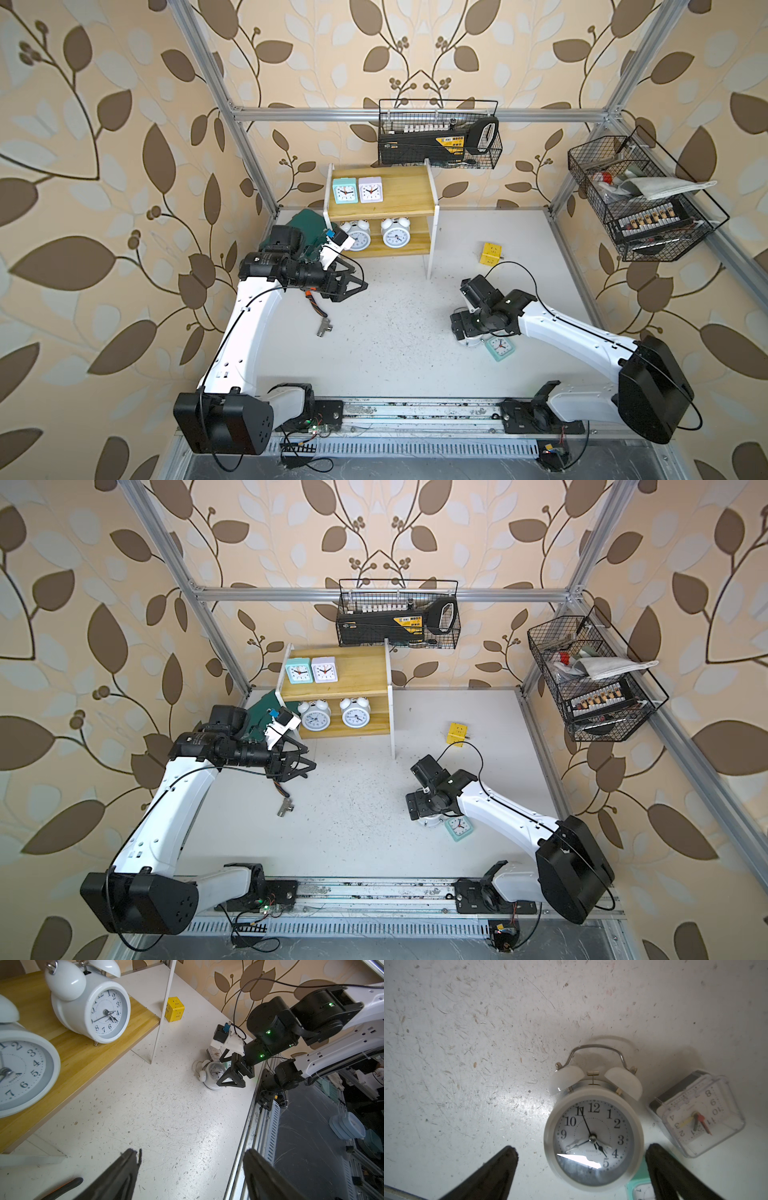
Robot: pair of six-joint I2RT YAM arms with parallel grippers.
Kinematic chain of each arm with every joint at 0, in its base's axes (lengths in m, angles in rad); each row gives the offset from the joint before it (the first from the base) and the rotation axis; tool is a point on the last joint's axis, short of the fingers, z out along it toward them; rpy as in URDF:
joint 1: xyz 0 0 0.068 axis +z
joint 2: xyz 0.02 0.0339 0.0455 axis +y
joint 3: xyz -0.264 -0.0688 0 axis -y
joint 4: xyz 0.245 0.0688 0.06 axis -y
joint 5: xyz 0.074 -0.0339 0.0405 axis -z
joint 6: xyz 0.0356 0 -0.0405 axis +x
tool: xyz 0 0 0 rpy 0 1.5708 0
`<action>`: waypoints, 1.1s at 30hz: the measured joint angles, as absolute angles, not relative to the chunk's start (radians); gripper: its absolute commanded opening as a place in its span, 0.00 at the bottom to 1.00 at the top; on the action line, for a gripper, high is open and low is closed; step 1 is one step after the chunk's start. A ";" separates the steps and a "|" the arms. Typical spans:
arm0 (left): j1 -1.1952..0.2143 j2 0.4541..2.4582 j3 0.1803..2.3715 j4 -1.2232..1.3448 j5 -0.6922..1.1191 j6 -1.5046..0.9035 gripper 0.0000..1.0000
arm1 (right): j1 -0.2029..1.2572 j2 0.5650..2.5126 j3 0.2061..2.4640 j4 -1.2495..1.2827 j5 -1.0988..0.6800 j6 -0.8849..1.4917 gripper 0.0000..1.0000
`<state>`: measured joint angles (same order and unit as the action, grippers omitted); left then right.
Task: Place the alarm clocks on the shelf by style
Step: Pick up the alarm from the center of the board.
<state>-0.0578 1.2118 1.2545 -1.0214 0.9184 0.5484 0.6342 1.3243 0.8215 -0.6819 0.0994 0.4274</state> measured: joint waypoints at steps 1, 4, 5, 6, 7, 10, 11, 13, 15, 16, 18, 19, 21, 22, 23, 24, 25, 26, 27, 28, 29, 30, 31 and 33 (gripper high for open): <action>-0.058 1.212 1.254 -1.021 0.918 0.549 0.83 | 0.633 1.324 0.819 -0.680 0.099 0.427 0.99; -0.058 1.212 1.254 -1.021 0.919 0.548 0.83 | 0.633 1.325 0.812 -0.676 0.099 0.427 0.99; -0.058 1.212 1.254 -1.021 0.918 0.548 0.83 | 0.633 1.327 0.811 -0.677 0.097 0.427 0.99; -0.058 1.212 1.254 -1.021 0.918 0.548 0.83 | 0.633 1.330 0.810 -0.675 0.097 0.427 0.99; -0.058 1.212 1.254 -1.021 0.918 0.548 0.83 | 0.633 1.333 0.810 -0.672 0.097 0.428 0.99; -0.058 1.212 1.254 -1.021 0.918 0.548 0.83 | 0.633 1.345 0.809 -0.666 0.097 0.428 0.99; -0.058 1.212 1.254 -1.021 0.918 0.548 0.83 | 0.633 1.350 0.808 -0.664 0.097 0.428 0.99; -0.058 1.212 1.254 -1.021 0.918 0.548 0.83 | 0.633 1.365 0.807 -0.661 0.097 0.428 0.99; -0.057 1.212 1.253 -1.021 0.919 0.548 0.83 | 0.633 1.380 0.806 -0.658 0.098 0.430 0.99; -0.058 1.212 1.252 -1.020 0.919 0.548 0.83 | 0.633 1.388 0.804 -0.657 0.099 0.430 0.99; -0.058 1.212 1.247 -1.019 0.920 0.548 0.83 | 0.633 1.400 0.800 -0.655 0.104 0.430 0.99; -0.058 1.212 1.245 -1.018 0.920 0.548 0.83 | 0.633 1.404 0.798 -0.655 0.106 0.430 0.99; -0.058 1.212 1.241 -1.018 0.920 0.548 0.83 | 0.633 1.411 0.796 -0.654 0.109 0.430 0.98; -0.058 1.212 1.241 -1.018 0.920 0.548 0.83 | 0.633 1.414 0.795 -0.653 0.109 0.430 0.96; -0.058 1.212 1.241 -1.018 0.920 0.548 0.83 | 0.633 1.416 0.795 -0.652 0.109 0.430 0.94; -0.058 1.212 1.241 -1.018 0.920 0.548 0.83 | 0.633 1.422 0.795 -0.649 0.109 0.429 0.92; -0.058 1.212 1.241 -1.018 0.920 0.548 0.83 | 0.633 1.428 0.795 -0.645 0.109 0.427 0.87; -0.058 1.212 1.241 -1.018 0.920 0.548 0.83 | 0.633 1.434 0.795 -0.644 0.109 0.427 0.83; -0.058 1.212 1.241 -1.018 0.921 0.548 0.84 | 0.632 1.440 0.795 -0.641 0.109 0.423 0.79; -0.058 1.212 1.241 -1.018 0.925 0.548 0.84 | 0.632 1.441 0.795 -0.637 0.108 0.419 0.76; -0.058 1.212 1.241 -1.017 0.928 0.548 0.85 | 0.632 1.439 0.796 -0.633 0.106 0.416 0.73; -0.058 1.213 1.241 -1.016 0.930 0.547 0.85 | 0.632 1.439 0.796 -0.630 0.104 0.411 0.71; -0.058 1.214 1.240 -1.014 0.936 0.544 0.86 | 0.632 1.439 0.796 -0.629 0.102 0.405 0.69; -0.058 1.223 1.240 -1.008 0.951 0.535 0.86 | 0.633 1.432 0.796 -0.632 0.093 0.385 0.66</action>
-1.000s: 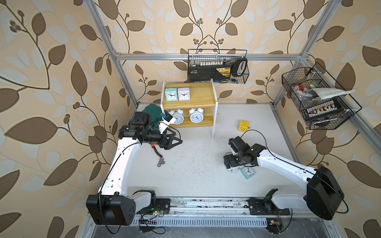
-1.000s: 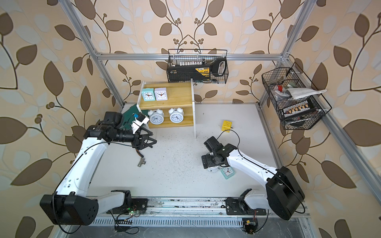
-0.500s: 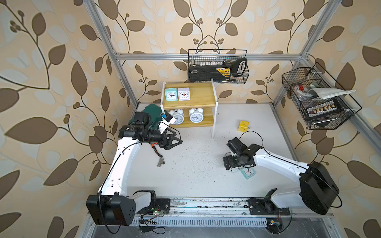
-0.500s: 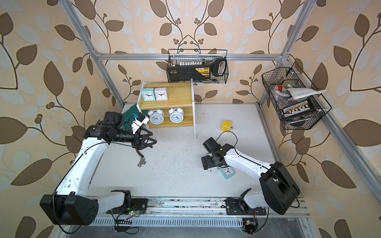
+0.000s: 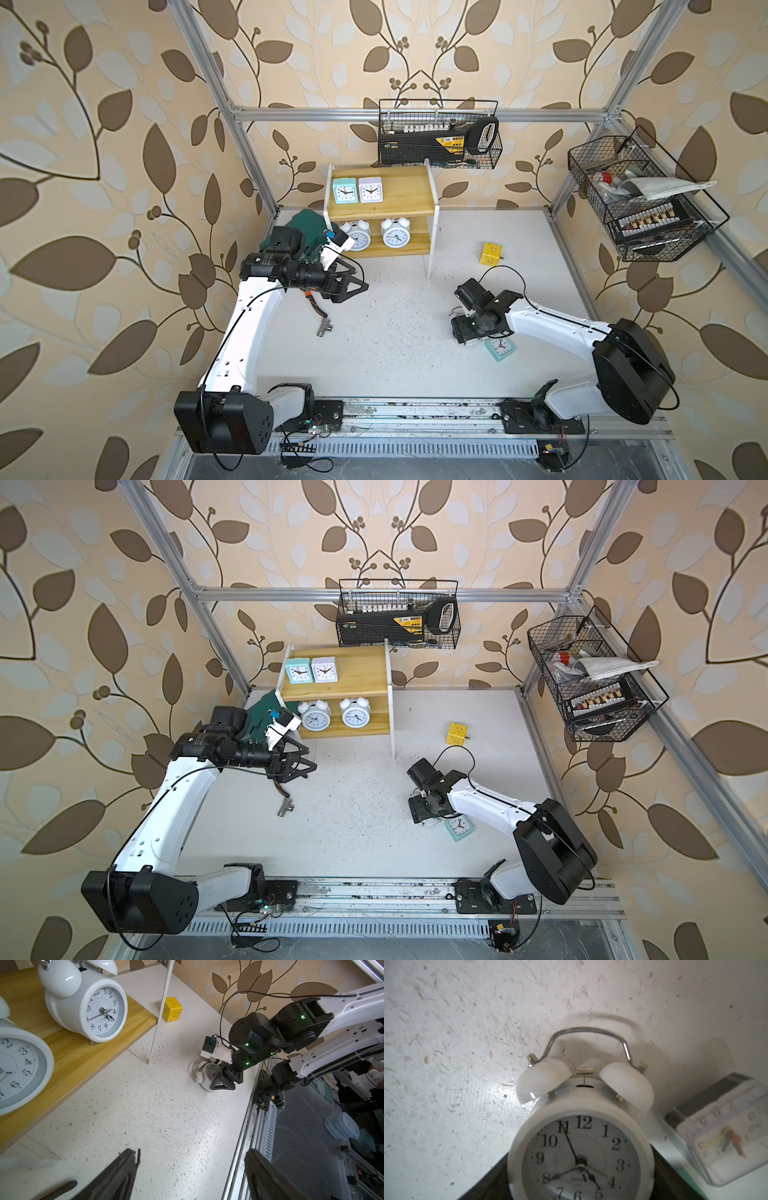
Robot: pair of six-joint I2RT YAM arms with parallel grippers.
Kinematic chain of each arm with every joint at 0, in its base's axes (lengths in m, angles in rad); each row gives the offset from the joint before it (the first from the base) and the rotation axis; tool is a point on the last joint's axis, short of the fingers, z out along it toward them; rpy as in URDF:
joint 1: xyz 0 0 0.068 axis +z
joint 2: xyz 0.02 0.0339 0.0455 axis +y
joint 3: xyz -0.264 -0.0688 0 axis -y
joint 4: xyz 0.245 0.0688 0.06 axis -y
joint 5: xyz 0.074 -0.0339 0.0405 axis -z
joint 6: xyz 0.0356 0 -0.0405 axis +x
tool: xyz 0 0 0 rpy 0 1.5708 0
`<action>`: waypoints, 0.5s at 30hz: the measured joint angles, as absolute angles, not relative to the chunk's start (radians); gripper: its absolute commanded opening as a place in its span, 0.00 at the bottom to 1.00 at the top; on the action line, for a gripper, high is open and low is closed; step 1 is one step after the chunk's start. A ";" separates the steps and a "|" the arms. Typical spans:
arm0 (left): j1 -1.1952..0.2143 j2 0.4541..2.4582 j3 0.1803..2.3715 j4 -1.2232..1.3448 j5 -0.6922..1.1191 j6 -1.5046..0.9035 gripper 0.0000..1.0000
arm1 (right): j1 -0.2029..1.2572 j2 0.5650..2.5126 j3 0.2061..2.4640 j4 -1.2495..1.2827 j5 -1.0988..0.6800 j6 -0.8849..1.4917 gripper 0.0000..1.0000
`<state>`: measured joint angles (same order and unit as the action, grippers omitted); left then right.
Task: Place the alarm clocks on the shelf by style
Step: Pick up the alarm from the center of the board.
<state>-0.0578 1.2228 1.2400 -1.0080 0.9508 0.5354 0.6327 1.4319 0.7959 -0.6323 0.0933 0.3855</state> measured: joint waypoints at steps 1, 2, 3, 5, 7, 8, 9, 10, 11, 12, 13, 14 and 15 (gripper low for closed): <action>-0.058 1.229 1.240 -1.005 0.957 0.528 0.87 | 0.633 1.425 0.796 -0.634 0.087 0.370 0.65; -0.058 1.234 1.240 -1.003 0.965 0.522 0.87 | 0.635 1.416 0.797 -0.635 0.081 0.354 0.65; -0.058 1.242 1.240 -1.000 0.977 0.512 0.88 | 0.639 1.404 0.799 -0.637 0.076 0.336 0.64; -0.058 1.255 1.240 -0.999 0.999 0.490 0.88 | 0.659 1.380 0.814 -0.641 0.068 0.290 0.64; -0.058 1.267 1.240 -0.998 1.024 0.456 0.90 | 0.698 1.356 0.842 -0.640 0.059 0.236 0.64; -0.058 1.271 1.240 -0.998 1.031 0.440 0.90 | 0.714 1.346 0.856 -0.635 0.053 0.212 0.64; -0.059 1.276 1.240 -0.995 1.037 0.419 0.91 | 0.733 1.334 0.873 -0.626 0.044 0.181 0.64; -0.060 1.282 1.240 -0.993 1.047 0.397 0.92 | 0.753 1.321 0.888 -0.609 0.034 0.148 0.64; -0.060 1.285 1.241 -0.992 1.053 0.382 0.92 | 0.765 1.312 0.896 -0.592 0.026 0.124 0.64; -0.060 1.292 1.242 -0.991 1.056 0.359 0.92 | 0.779 1.299 0.902 -0.572 0.014 0.094 0.64; -0.061 1.302 1.242 -0.988 1.058 0.335 0.92 | 0.794 1.287 0.905 -0.546 0.002 0.061 0.64; -0.061 1.309 1.242 -0.987 1.059 0.322 0.92 | 0.802 1.277 0.905 -0.524 -0.010 0.038 0.64; -0.066 1.324 1.244 -0.985 1.058 0.303 0.92 | 0.814 1.268 0.905 -0.500 -0.025 0.009 0.63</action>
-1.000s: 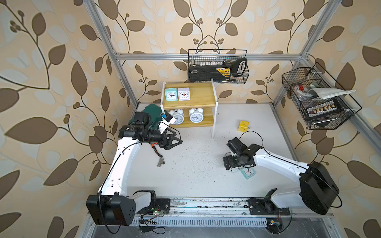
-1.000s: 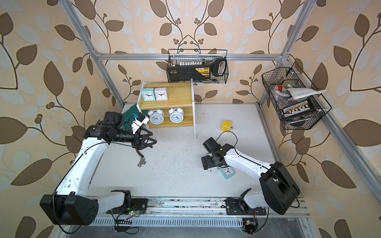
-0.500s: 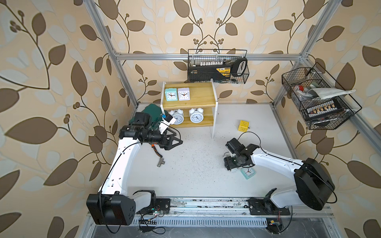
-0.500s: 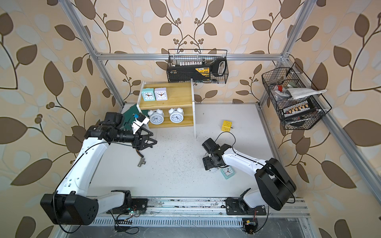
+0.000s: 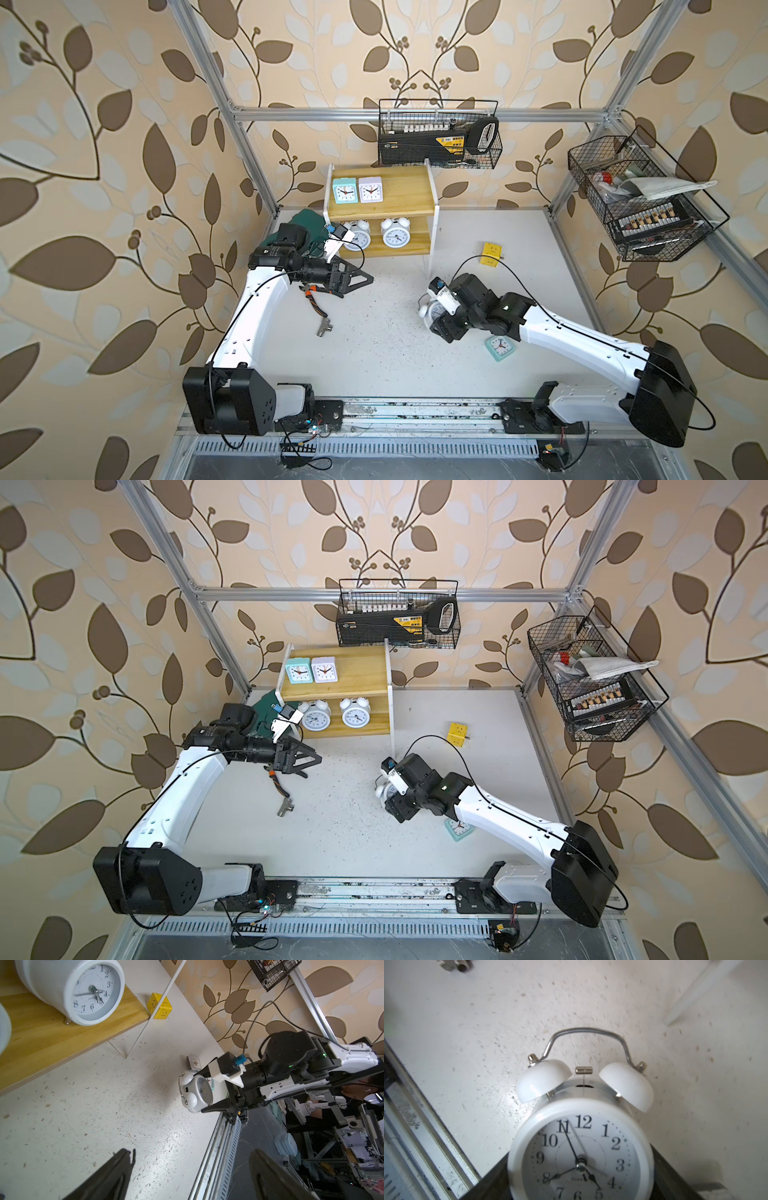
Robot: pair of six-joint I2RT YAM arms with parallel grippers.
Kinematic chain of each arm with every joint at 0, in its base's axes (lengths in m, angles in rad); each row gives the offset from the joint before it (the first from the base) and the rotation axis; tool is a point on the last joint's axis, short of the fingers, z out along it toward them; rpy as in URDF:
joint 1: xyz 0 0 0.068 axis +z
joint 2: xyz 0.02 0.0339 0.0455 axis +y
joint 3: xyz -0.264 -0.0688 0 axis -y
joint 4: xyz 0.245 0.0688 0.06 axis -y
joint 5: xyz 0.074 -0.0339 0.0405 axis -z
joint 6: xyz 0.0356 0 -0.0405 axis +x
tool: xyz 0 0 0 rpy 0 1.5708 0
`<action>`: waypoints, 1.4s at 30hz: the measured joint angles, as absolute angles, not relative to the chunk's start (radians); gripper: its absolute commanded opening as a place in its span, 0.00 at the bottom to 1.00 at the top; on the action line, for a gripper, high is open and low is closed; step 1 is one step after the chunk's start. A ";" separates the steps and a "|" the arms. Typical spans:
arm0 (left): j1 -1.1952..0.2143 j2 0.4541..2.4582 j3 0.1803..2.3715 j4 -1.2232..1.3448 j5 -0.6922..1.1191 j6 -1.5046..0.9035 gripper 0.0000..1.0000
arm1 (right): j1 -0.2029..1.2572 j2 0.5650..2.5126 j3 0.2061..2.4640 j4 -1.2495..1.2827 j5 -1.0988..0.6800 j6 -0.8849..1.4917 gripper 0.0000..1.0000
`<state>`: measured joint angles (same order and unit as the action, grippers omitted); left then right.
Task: Place the alarm clocks on the shelf by style
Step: Pick up the alarm from the center of the board.
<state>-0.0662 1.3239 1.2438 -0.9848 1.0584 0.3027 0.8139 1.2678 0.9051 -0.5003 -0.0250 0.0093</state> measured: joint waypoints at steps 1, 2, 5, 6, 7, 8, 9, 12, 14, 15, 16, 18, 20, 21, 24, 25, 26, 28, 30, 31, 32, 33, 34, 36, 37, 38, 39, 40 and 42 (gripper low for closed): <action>-0.068 1.338 1.246 -0.985 1.057 0.286 0.92 | 0.825 1.262 0.905 -0.474 -0.042 -0.019 0.63; -0.074 1.354 1.248 -0.985 1.055 0.276 0.92 | 0.834 1.258 0.905 -0.450 -0.056 -0.044 0.63; -0.115 1.405 1.251 -0.986 1.041 0.247 0.93 | 0.866 1.258 0.908 -0.388 -0.092 -0.115 0.63; -0.130 1.415 1.251 -0.987 1.034 0.241 0.94 | 0.876 1.260 0.913 -0.378 -0.099 -0.134 0.63; -0.153 1.427 1.251 -0.988 1.021 0.235 0.94 | 0.887 1.263 0.923 -0.369 -0.106 -0.154 0.63; -0.175 1.436 1.251 -0.991 1.015 0.232 0.94 | 0.897 1.267 0.933 -0.358 -0.111 -0.172 0.63; -0.192 1.443 1.251 -0.995 1.007 0.231 0.94 | 0.905 1.272 0.942 -0.347 -0.113 -0.187 0.63; -0.240 1.477 1.265 -1.011 0.996 0.232 0.95 | 0.924 1.283 0.959 -0.310 -0.118 -0.220 0.63; -0.270 1.500 1.271 -1.020 0.994 0.236 0.95 | 0.930 1.290 0.963 -0.295 -0.120 -0.234 0.63; -0.279 1.506 1.271 -1.025 0.993 0.237 0.95 | 0.932 1.292 0.963 -0.288 -0.120 -0.240 0.62; -0.292 1.515 1.272 -1.031 0.992 0.239 0.95 | 0.934 1.296 0.963 -0.284 -0.120 -0.245 0.62; -0.309 1.528 1.273 -1.039 0.990 0.244 0.95 | 0.936 1.301 0.963 -0.276 -0.120 -0.251 0.62; -0.324 1.542 1.276 -1.048 0.986 0.252 0.94 | 0.939 1.303 0.963 -0.266 -0.120 -0.256 0.62; -0.331 1.549 1.278 -1.053 0.985 0.257 0.94 | 0.940 1.304 0.963 -0.261 -0.120 -0.257 0.62; -0.350 1.567 1.284 -1.068 0.979 0.268 0.92 | 0.942 1.306 0.963 -0.248 -0.115 -0.260 0.61; -0.356 1.571 1.285 -1.074 0.978 0.274 0.92 | 0.942 1.308 0.963 -0.248 -0.113 -0.262 0.61; -0.362 1.575 1.287 -1.079 0.975 0.281 0.91 | 0.942 1.311 0.963 -0.245 -0.109 -0.263 0.61; -0.369 1.579 1.287 -1.087 0.971 0.290 0.89 | 0.942 1.314 0.963 -0.239 -0.099 -0.263 0.61; -0.382 1.583 1.287 -1.097 0.968 0.299 0.86 | 0.942 1.317 0.963 -0.234 -0.089 -0.263 0.60; -0.388 1.583 1.287 -1.100 0.966 0.304 0.85 | 0.942 1.319 0.963 -0.230 -0.082 -0.262 0.60; -0.393 1.583 1.287 -1.102 0.966 0.309 0.82 | 0.942 1.322 0.963 -0.226 -0.075 -0.261 0.59; -0.395 1.583 1.287 -1.104 0.964 0.313 0.80 | 0.942 1.324 0.963 -0.223 -0.070 -0.259 0.59; -0.401 1.583 1.288 -1.108 0.962 0.317 0.77 | 0.942 1.327 0.963 -0.220 -0.063 -0.258 0.59; -0.408 1.583 1.290 -1.113 0.959 0.327 0.68 | 0.942 1.330 0.963 -0.216 -0.050 -0.252 0.58; -0.408 1.583 1.291 -1.116 0.956 0.331 0.62 | 0.942 1.330 0.963 -0.214 -0.043 -0.250 0.58; -0.408 1.583 1.294 -1.118 0.955 0.334 0.56 | 0.942 1.330 0.963 -0.213 -0.035 -0.246 0.58; -0.408 1.583 1.296 -1.120 0.957 0.337 0.51 | 0.942 1.330 0.963 -0.212 -0.029 -0.243 0.58; -0.408 1.583 1.299 -1.122 0.959 0.334 0.47 | 0.942 1.330 0.963 -0.212 -0.020 -0.239 0.60; -0.407 1.583 1.301 -1.127 0.970 0.312 0.40 | 0.948 1.331 0.963 -0.207 0.002 -0.240 0.65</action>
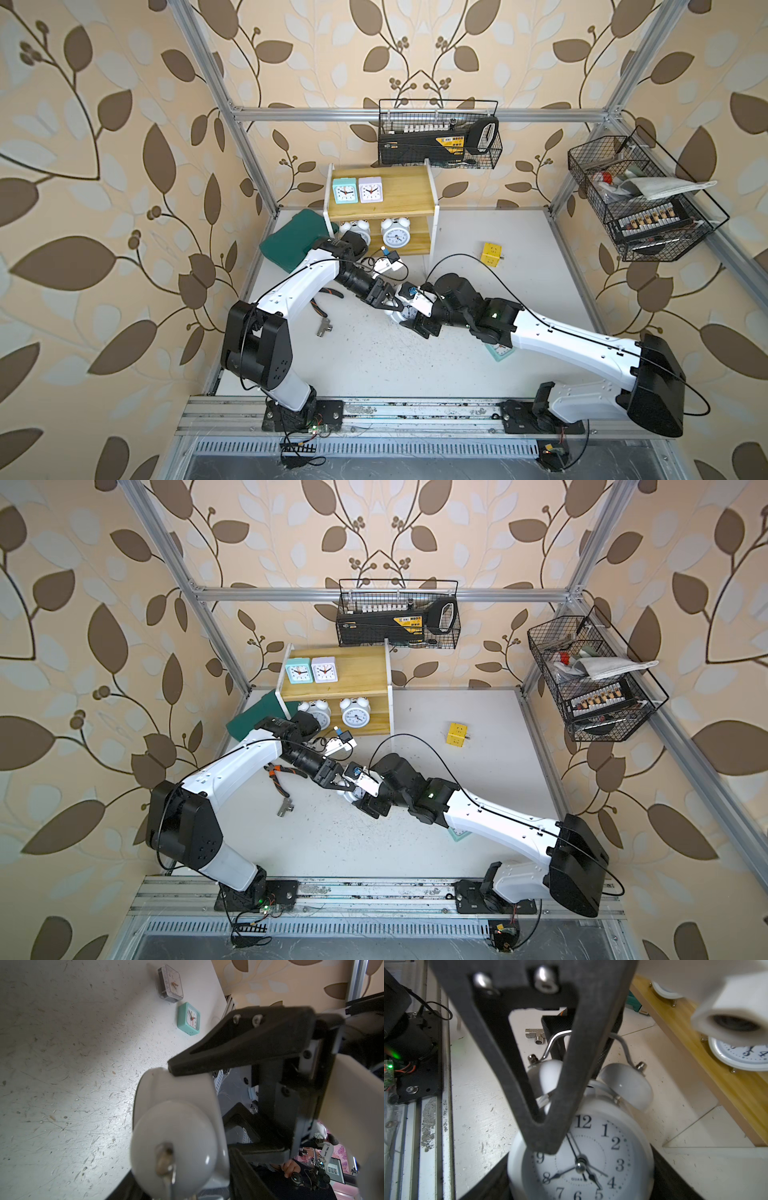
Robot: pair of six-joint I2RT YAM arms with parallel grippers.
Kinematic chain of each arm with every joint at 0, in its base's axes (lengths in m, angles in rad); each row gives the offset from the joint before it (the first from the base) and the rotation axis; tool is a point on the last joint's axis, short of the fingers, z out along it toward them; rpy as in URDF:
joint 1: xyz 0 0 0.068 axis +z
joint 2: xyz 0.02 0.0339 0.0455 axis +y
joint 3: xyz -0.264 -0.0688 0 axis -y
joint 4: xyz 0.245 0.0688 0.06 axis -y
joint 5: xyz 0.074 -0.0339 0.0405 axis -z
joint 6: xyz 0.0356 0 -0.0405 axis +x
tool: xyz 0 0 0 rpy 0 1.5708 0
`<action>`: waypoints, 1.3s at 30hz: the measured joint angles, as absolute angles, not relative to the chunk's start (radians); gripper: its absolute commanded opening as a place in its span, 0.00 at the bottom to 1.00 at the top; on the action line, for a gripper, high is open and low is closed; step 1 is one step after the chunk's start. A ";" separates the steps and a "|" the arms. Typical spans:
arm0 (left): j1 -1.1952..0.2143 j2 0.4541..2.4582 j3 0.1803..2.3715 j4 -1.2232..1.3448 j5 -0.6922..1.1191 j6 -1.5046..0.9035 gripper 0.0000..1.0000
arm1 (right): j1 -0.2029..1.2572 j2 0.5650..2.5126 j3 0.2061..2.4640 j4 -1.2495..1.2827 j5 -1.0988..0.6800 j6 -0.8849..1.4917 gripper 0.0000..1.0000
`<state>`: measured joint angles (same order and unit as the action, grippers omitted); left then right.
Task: Place the alarm clocks on the shelf by style
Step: Pick up the alarm from the center of the board.
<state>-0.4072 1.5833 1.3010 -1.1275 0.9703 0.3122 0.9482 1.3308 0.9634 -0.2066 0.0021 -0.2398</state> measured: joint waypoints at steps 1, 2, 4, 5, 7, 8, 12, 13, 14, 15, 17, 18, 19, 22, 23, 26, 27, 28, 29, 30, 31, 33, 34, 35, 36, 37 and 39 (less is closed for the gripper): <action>-0.405 1.583 1.301 -1.131 0.974 0.310 0.37 | 0.951 1.331 0.963 -0.202 0.008 -0.239 0.69; -0.405 1.583 1.301 -1.130 0.973 0.309 0.34 | 0.952 1.331 0.963 -0.202 0.012 -0.236 0.73; -0.406 1.582 1.301 -1.129 0.971 0.309 0.30 | 0.953 1.331 0.963 -0.202 0.015 -0.228 0.81; -0.406 1.582 1.301 -1.128 0.971 0.309 0.29 | 0.953 1.330 0.962 -0.202 0.015 -0.221 0.85; -0.407 1.580 1.301 -1.127 0.965 0.318 0.26 | 0.953 1.325 0.953 -0.196 0.012 -0.203 0.98; -0.408 1.578 1.301 -1.126 0.940 0.336 0.25 | 0.953 1.317 0.945 -0.192 0.007 -0.185 0.99; -0.408 1.576 1.305 -1.130 0.855 0.410 0.24 | 0.934 1.242 0.900 -0.182 -0.029 -0.148 0.99; -0.408 1.576 1.309 -1.130 0.833 0.430 0.24 | 0.921 1.219 0.889 -0.177 -0.050 -0.139 0.99; -0.408 1.576 1.315 -1.132 0.812 0.451 0.24 | 0.904 1.199 0.879 -0.172 -0.074 -0.129 0.99; -0.408 1.576 1.319 -1.131 0.801 0.466 0.24 | 0.886 1.183 0.872 -0.167 -0.096 -0.120 0.99; -0.408 1.576 1.329 -1.132 0.781 0.497 0.24 | 0.850 1.158 0.857 -0.160 -0.137 -0.101 0.99; -0.408 1.576 1.334 -1.132 0.777 0.510 0.23 | 0.830 1.147 0.850 -0.157 -0.158 -0.091 0.99; -0.408 1.576 1.338 -1.133 0.773 0.526 0.23 | 0.816 1.140 0.843 -0.154 -0.174 -0.083 0.99; -0.409 1.576 1.349 -1.136 0.765 0.557 0.23 | 0.798 1.135 0.832 -0.152 -0.216 -0.066 0.99; -0.412 1.576 1.351 -1.137 0.762 0.566 0.23 | 0.794 1.135 0.830 -0.151 -0.230 -0.062 0.98; -0.424 1.576 1.358 -1.150 0.752 0.601 0.22 | 0.775 1.135 0.825 -0.147 -0.280 -0.052 0.94; -0.429 1.576 1.359 -1.156 0.742 0.614 0.23 | 0.765 1.136 0.825 -0.145 -0.298 -0.051 0.93; -0.437 1.576 1.360 -1.159 0.730 0.627 0.23 | 0.754 1.138 0.825 -0.142 -0.320 -0.051 0.91; -0.442 1.576 1.360 -1.161 0.720 0.637 0.23 | 0.745 1.141 0.825 -0.138 -0.338 -0.051 0.89; -0.449 1.575 1.360 -1.163 0.705 0.650 0.23 | 0.733 1.149 0.825 -0.132 -0.363 -0.055 0.87; -0.456 1.574 1.360 -1.167 0.693 0.662 0.23 | 0.724 1.160 0.825 -0.129 -0.386 -0.059 0.85; -0.471 1.569 1.360 -1.175 0.672 0.685 0.23 | 0.713 1.187 0.826 -0.125 -0.426 -0.066 0.82; -0.480 1.564 1.360 -1.179 0.660 0.699 0.23 | 0.711 1.205 0.828 -0.123 -0.446 -0.071 0.80; -0.486 1.559 1.360 -1.182 0.654 0.710 0.23 | 0.711 1.225 0.831 -0.123 -0.465 -0.076 0.79; -0.490 1.553 1.360 -1.184 0.653 0.719 0.23 | 0.711 1.243 0.836 -0.122 -0.482 -0.078 0.78; -0.495 1.546 1.360 -1.185 0.651 0.730 0.23 | 0.711 1.261 0.841 -0.122 -0.499 -0.081 0.78; -0.500 1.531 1.360 -1.188 0.649 0.745 0.23 | 0.711 1.290 0.852 -0.119 -0.527 -0.086 0.77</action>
